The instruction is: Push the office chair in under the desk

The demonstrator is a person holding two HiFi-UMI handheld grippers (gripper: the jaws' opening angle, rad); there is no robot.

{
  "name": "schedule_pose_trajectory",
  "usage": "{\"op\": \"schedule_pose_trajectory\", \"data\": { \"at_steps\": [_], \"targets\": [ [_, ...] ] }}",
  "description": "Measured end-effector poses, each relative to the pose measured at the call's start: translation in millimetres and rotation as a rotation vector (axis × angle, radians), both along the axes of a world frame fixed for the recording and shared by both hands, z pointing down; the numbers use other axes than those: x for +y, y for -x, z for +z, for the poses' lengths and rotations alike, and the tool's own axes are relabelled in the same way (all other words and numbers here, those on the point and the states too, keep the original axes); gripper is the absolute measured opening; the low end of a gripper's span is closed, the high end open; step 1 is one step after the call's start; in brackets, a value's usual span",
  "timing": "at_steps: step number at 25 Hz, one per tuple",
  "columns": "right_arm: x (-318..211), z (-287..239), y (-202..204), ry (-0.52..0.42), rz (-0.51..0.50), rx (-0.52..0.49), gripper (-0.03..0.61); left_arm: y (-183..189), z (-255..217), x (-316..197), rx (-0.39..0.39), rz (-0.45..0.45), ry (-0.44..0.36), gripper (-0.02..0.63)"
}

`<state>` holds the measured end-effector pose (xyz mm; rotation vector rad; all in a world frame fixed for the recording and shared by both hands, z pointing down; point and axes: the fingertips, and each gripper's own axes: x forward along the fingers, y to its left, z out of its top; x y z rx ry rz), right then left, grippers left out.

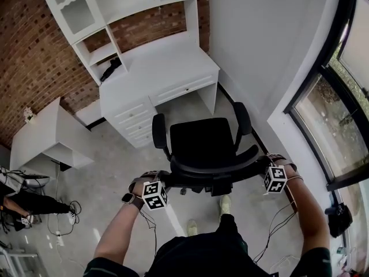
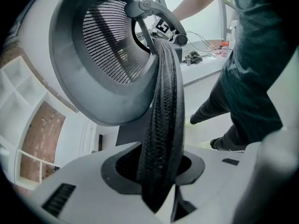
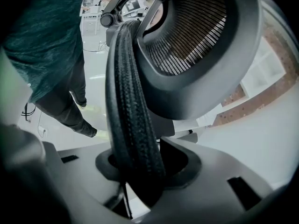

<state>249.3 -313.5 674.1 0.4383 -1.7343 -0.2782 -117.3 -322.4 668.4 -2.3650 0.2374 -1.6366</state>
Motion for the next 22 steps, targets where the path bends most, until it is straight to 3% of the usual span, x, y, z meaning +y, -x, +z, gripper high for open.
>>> {"op": "schedule_pose_trajectory", "data": {
  "at_steps": [22],
  "targets": [
    [-188.4, 6.9, -68.5, -0.008, -0.210, -0.015, 0.140, -74.5, 4.9, -116.4, -0.012, -0.198, 0.002, 0.132]
  ]
}}
